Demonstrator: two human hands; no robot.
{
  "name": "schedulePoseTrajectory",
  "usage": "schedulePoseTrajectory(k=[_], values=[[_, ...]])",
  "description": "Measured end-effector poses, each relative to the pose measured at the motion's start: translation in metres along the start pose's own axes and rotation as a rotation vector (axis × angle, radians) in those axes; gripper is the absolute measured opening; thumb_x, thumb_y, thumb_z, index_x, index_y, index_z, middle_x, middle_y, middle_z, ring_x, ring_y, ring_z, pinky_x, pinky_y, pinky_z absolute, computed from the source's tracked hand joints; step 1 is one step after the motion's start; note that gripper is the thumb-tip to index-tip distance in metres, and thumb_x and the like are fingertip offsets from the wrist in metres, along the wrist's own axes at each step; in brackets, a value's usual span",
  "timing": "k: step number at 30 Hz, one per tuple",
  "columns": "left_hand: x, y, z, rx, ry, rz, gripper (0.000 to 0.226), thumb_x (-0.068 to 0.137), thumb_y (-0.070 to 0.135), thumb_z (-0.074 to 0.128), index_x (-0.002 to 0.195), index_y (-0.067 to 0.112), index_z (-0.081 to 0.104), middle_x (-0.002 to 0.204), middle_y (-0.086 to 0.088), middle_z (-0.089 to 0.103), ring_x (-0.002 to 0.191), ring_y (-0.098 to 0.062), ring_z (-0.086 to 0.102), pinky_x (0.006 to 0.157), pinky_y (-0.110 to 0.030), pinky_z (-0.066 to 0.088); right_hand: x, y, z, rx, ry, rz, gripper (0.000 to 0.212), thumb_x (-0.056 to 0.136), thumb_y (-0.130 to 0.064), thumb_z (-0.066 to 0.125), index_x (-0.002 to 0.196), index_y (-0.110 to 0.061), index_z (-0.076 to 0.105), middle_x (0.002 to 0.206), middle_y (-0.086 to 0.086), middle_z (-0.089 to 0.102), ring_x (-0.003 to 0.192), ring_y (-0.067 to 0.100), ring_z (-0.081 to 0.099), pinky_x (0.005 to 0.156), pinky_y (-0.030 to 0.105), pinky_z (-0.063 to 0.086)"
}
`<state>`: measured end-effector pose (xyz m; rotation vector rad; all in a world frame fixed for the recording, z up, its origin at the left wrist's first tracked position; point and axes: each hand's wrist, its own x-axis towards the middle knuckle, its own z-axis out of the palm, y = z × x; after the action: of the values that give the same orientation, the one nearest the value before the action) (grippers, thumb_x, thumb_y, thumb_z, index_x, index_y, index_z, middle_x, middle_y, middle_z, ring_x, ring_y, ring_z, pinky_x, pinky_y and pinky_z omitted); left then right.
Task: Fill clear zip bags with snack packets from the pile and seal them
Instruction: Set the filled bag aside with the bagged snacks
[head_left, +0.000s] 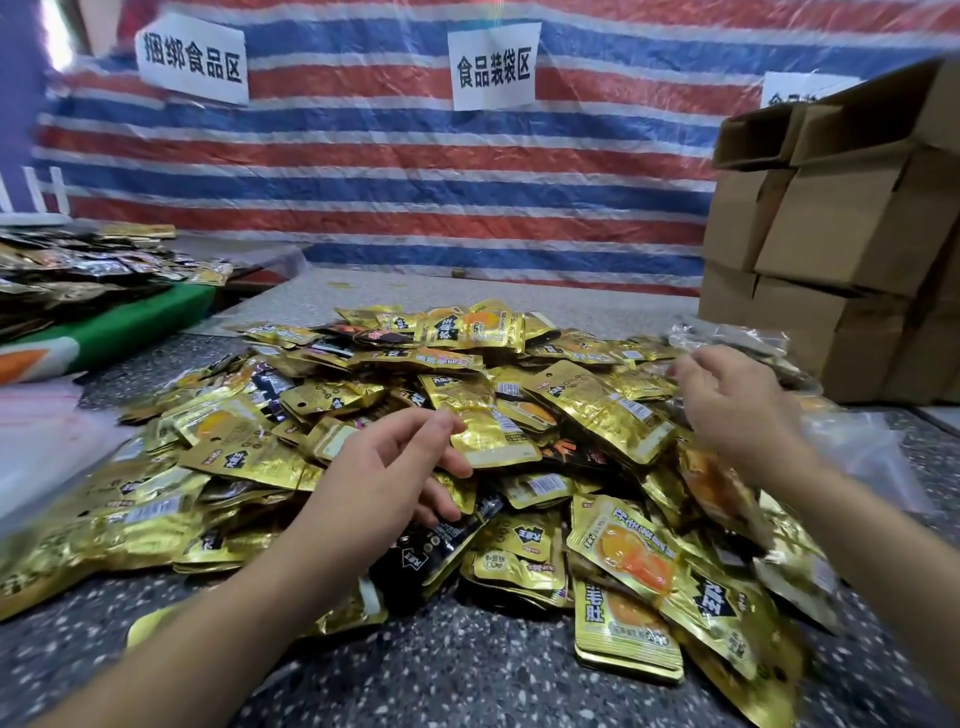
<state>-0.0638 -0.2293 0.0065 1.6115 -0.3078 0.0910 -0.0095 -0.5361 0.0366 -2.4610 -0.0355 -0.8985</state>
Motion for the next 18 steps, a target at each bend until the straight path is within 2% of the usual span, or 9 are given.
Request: schedulePoseTrajectory(k=[2, 4, 6, 8, 10, 13, 18], values=[[-0.001, 0.000, 0.000, 0.009, 0.009, 0.004, 0.043, 0.077, 0.055, 0.052, 0.101, 0.024, 0.069, 0.084, 0.001, 0.074, 0.060, -0.017, 0.068, 0.053, -0.021, 0.054, -0.020, -0.036, -0.002, 0.077, -0.008, -0.086, 0.028, 0.101, -0.025, 0.051, 0.080, -0.014, 0.065, 0.080, -0.002, 0.061, 0.072, 0.005, 0.050, 0.058, 0.021, 0.031], [-0.001, -0.001, -0.001, 0.013, 0.029, 0.012, 0.034, 0.084, 0.049, 0.053, 0.098, 0.023, 0.070, 0.082, 0.000, 0.073, 0.060, -0.017, 0.068, 0.053, -0.022, 0.055, -0.040, -0.068, -0.002, 0.160, -0.058, -0.164, 0.024, 0.096, -0.030, 0.057, 0.072, -0.024, 0.057, 0.077, -0.011, 0.059, 0.075, -0.002, 0.052, 0.063, 0.017, 0.035], [-0.001, -0.001, -0.002, 0.029, 0.065, 0.032, 0.022, 0.094, 0.036, 0.053, 0.095, 0.023, 0.071, 0.082, -0.002, 0.073, 0.059, -0.017, 0.068, 0.054, -0.023, 0.056, -0.057, -0.090, 0.003, 0.171, -0.130, -0.213, 0.026, 0.089, -0.039, 0.061, 0.069, -0.025, 0.052, 0.078, -0.013, 0.057, 0.078, -0.002, 0.052, 0.068, 0.016, 0.037], [0.000, -0.002, -0.002, 0.044, 0.105, 0.057, 0.020, 0.098, 0.029, 0.052, 0.094, 0.023, 0.071, 0.081, -0.002, 0.072, 0.059, -0.017, 0.067, 0.054, -0.023, 0.056, -0.072, -0.101, 0.013, 0.125, -0.198, -0.253, 0.026, 0.087, -0.042, 0.063, 0.073, -0.025, 0.051, 0.082, -0.012, 0.055, 0.080, 0.002, 0.051, 0.068, 0.019, 0.040], [-0.001, -0.002, -0.002, 0.025, 0.154, 0.087, 0.022, 0.099, 0.026, 0.052, 0.092, 0.023, 0.072, 0.078, -0.001, 0.071, 0.057, -0.016, 0.066, 0.051, -0.021, 0.053, -0.081, -0.103, 0.025, 0.062, -0.260, -0.297, 0.021, 0.088, -0.044, 0.064, 0.088, -0.025, 0.055, 0.094, -0.013, 0.054, 0.089, 0.006, 0.050, 0.076, 0.024, 0.042], [-0.001, -0.001, -0.004, 0.048, 0.247, 0.158, 0.022, 0.100, 0.025, 0.051, 0.090, 0.023, 0.071, 0.074, 0.000, 0.070, 0.055, -0.015, 0.064, 0.049, -0.023, 0.052, -0.087, -0.097, 0.037, -0.010, -0.365, -0.310, 0.040, 0.090, -0.049, 0.063, 0.122, -0.027, 0.054, 0.122, -0.012, 0.050, 0.113, 0.008, 0.047, 0.098, 0.029, 0.041], [0.005, 0.002, -0.018, 0.281, 0.392, 0.336, 0.020, 0.100, 0.025, 0.051, 0.089, 0.024, 0.068, 0.074, 0.003, 0.069, 0.056, -0.014, 0.064, 0.049, -0.027, 0.051, -0.091, -0.096, 0.046, -0.058, -0.362, -0.365, 0.045, 0.092, -0.046, 0.060, 0.131, -0.024, 0.052, 0.130, -0.009, 0.049, 0.119, 0.012, 0.046, 0.104, 0.029, 0.038]])
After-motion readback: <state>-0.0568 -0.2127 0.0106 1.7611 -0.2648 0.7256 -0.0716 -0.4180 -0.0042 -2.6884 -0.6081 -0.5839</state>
